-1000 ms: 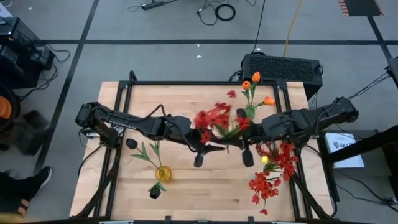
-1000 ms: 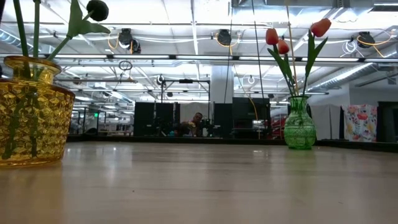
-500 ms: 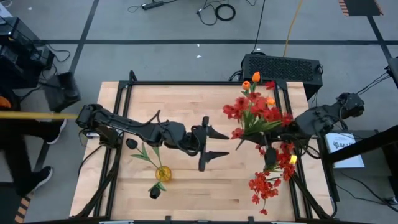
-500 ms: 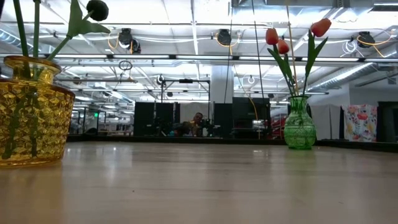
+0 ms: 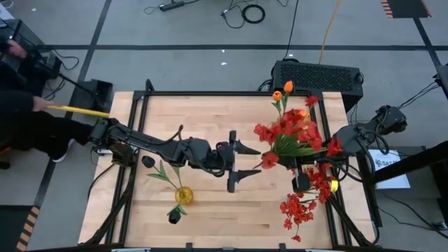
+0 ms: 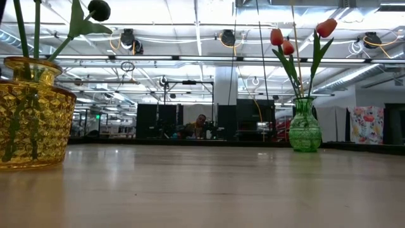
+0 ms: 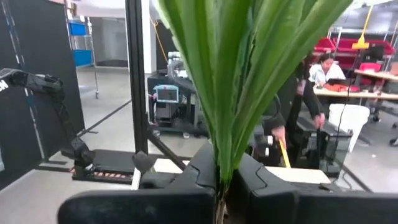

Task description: Sort flowers into vase by color

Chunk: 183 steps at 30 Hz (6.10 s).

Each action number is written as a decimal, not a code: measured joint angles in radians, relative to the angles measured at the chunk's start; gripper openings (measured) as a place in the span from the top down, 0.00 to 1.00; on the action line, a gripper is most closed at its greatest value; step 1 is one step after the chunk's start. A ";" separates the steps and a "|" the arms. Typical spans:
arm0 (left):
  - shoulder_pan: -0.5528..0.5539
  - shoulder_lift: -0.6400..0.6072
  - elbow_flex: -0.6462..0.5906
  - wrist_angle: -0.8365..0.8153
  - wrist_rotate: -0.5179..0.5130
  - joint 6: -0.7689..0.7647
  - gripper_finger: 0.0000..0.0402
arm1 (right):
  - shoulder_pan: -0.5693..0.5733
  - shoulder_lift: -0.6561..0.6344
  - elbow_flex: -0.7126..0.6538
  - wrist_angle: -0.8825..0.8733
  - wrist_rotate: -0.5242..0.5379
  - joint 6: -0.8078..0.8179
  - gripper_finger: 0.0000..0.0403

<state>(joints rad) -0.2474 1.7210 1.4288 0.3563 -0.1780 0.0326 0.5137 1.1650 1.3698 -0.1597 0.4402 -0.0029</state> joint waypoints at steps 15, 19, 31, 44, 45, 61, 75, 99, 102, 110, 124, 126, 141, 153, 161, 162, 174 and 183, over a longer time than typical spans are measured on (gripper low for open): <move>0.001 0.000 0.000 -0.059 0.016 0.004 0.94 | -0.001 0.004 0.000 0.013 0.014 -0.040 0.99; 0.001 0.000 0.000 -0.066 0.044 0.001 0.95 | -0.001 0.004 0.000 0.002 0.011 -0.030 0.97; -0.001 -0.078 0.000 -0.292 0.046 -0.026 0.97 | -0.001 0.004 0.000 -0.080 0.008 0.024 0.70; -0.004 -0.120 0.000 -0.388 0.040 -0.027 0.97 | -0.001 -0.021 0.000 -0.084 0.008 0.013 0.71; -0.004 -0.120 0.000 -0.387 0.039 -0.027 0.97 | -0.001 -0.021 0.000 -0.084 0.008 0.013 0.73; -0.009 -0.120 0.000 -0.412 0.056 -0.017 0.86 | -0.001 -0.024 0.000 -0.101 0.044 0.011 0.99; -0.076 -0.178 0.002 -0.504 -0.169 -0.099 0.34 | 0.081 -0.174 0.000 -0.230 0.065 0.138 1.00; -0.166 -0.030 0.000 -0.184 -0.301 -0.074 0.33 | 0.208 -0.181 0.000 -0.350 0.060 0.285 0.99; -0.167 -0.034 0.000 -0.092 -0.268 -0.050 0.33 | 0.207 -0.133 0.036 -0.384 0.060 0.317 0.99; -0.160 -0.035 0.000 0.047 -0.207 0.002 0.33 | 0.198 0.022 0.228 -0.551 0.087 0.356 0.99; -0.100 -0.034 0.070 -0.064 -0.053 -0.052 0.33 | 0.153 0.225 0.473 -0.833 0.078 0.461 0.99; -0.090 -0.020 0.086 -0.054 -0.030 -0.053 0.33 | 0.150 0.235 0.486 -0.838 0.077 0.463 0.99; -0.053 0.123 0.221 -0.062 0.033 -0.046 0.33 | 0.147 0.273 0.512 -0.877 0.056 0.469 0.99; -0.042 0.123 0.222 -0.084 0.077 -0.051 0.51 | 0.131 0.273 0.512 -0.879 0.057 0.461 0.99; -0.039 0.141 0.221 -0.054 0.067 -0.027 0.52 | 0.107 0.273 0.512 -0.882 0.049 0.455 0.99; -0.036 0.140 0.221 -0.053 0.063 -0.027 0.52 | 0.107 0.273 0.512 -0.883 0.049 0.455 0.99; -0.026 0.138 0.222 -0.064 0.086 -0.024 0.86 | 0.107 0.273 0.512 -0.921 0.051 0.471 0.99; -0.015 0.138 0.222 -0.110 0.122 -0.018 0.96 | 0.108 0.274 0.512 -0.914 0.059 0.459 0.81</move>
<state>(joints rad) -0.2626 1.8587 1.6505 0.2464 -0.0562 0.0143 0.6213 1.4387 1.8816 -1.0737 0.4988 0.4564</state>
